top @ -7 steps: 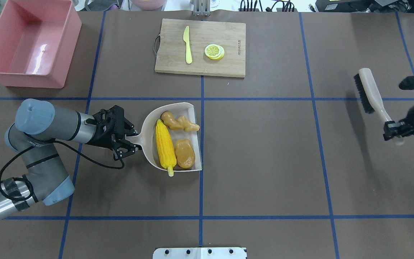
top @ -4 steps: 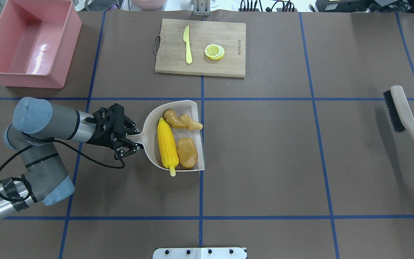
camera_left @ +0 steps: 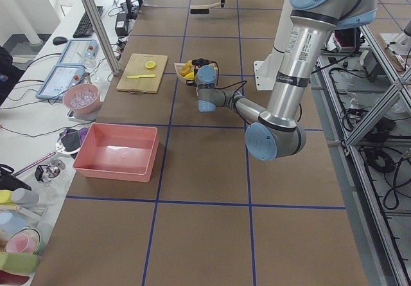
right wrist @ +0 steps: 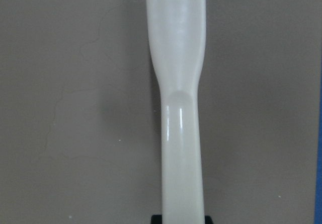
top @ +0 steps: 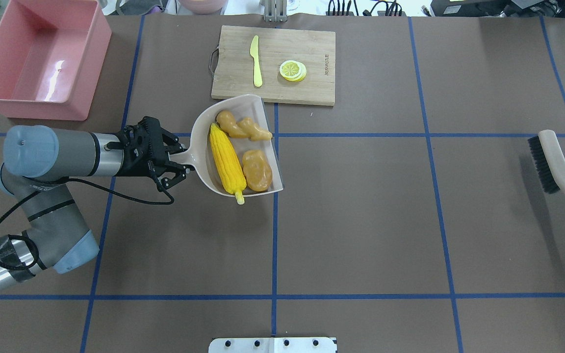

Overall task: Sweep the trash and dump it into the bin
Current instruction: 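Move the brush back to its spot with the right gripper and release it, then lift the loaded dustpan with the left gripper toward the pink bin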

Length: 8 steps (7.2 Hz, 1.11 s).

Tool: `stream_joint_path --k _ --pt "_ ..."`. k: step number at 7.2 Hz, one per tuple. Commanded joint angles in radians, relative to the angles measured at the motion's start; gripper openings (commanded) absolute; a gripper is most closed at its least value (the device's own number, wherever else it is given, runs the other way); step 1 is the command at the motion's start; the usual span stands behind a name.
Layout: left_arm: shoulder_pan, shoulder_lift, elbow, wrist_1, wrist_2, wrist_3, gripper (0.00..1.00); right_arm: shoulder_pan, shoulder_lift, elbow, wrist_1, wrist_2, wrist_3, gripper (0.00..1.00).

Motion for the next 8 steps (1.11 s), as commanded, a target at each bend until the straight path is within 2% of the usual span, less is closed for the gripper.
stream_joint_path --k 1,4,6,7,8 --pt "-0.029 -0.001 -0.009 0.011 0.128 -0.018 0.0 -0.007 -0.002 -0.021 0.004 0.004 0.001 0.0" --pt "-0.06 0.004 -0.021 0.005 0.147 -0.351 0.0 -0.021 -0.001 -0.03 0.002 0.002 0.001 0.0" --pt "-0.068 -0.002 -0.028 0.011 0.259 -0.794 0.0 -0.023 0.002 -0.036 0.004 0.002 0.001 0.0" --pt "-0.097 -0.004 -0.031 0.025 0.293 -0.857 0.0 -0.026 0.002 -0.044 0.005 0.002 0.001 0.11" --pt "-0.127 -0.003 -0.031 0.078 0.37 -0.865 0.0 -0.026 0.005 -0.046 0.005 0.002 0.001 0.21"
